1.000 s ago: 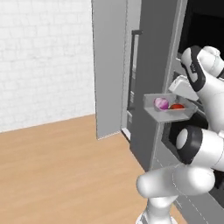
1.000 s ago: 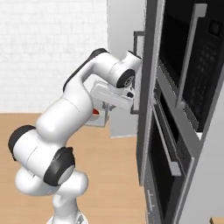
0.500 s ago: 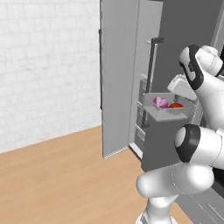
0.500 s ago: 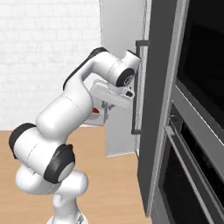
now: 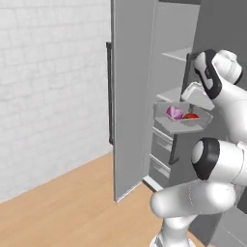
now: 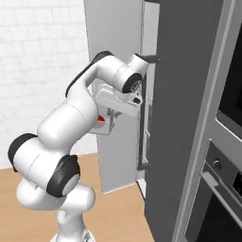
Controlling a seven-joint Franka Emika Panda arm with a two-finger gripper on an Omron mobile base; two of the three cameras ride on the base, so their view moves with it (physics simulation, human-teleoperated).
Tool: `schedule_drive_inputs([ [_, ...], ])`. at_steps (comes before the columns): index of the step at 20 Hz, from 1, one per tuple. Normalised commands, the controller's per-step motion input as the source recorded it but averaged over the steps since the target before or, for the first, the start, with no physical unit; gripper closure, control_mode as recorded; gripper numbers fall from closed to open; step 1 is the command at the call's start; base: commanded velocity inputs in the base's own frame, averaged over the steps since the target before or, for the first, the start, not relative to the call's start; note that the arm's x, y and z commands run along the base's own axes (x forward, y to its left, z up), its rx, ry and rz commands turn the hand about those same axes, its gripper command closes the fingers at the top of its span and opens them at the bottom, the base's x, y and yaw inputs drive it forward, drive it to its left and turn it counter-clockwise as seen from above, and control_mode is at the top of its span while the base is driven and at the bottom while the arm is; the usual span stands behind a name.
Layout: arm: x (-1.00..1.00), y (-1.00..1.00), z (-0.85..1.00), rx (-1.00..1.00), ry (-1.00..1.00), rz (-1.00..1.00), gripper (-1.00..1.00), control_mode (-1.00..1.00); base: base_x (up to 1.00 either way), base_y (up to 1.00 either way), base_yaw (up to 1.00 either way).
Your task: Take the meat container that has the chicken drumstick and place it on the second highest rack of the freezer. Then take the vegetable container that has the onion and tomato and place it on the highest rack of the freezer.
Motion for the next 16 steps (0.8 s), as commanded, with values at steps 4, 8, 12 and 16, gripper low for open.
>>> schedule_drive_inputs([
  [4, 0.00, 0.00, 0.00, 0.00, 0.00, 0.00, 1.00, 1.00, 0.68, 0.80, -0.50],
  [8, 0.00, 0.00, 0.00, 0.00, 0.00, 0.00, 1.00, 1.00, 0.18, 0.93, -0.48],
  [12, 0.00, 0.00, 0.00, 0.00, 0.00, 0.00, 1.00, 1.00, 0.02, 0.42, -0.45],
  [16, 0.00, 0.00, 0.00, 0.00, 0.00, 0.00, 1.00, 1.00, 0.33, 0.23, -0.49],
])
